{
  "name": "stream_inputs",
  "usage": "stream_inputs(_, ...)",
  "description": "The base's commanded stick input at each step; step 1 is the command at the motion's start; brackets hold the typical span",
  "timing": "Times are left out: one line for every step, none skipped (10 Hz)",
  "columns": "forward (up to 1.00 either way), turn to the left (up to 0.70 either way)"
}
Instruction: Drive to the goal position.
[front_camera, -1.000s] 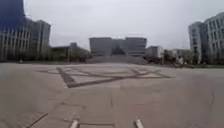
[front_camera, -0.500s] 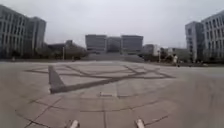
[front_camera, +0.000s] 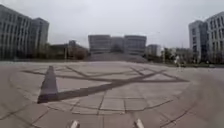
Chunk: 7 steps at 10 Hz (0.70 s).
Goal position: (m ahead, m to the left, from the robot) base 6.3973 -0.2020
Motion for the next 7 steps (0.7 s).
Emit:
stream_inputs(1.0, 0.0)
stream_inputs(1.0, 0.0)
stream_inputs(1.0, 0.0)
stream_inputs(1.0, 0.0)
stream_inputs(1.0, 0.0)
stream_inputs(1.0, 0.0)
stream_inputs(1.0, 0.0)
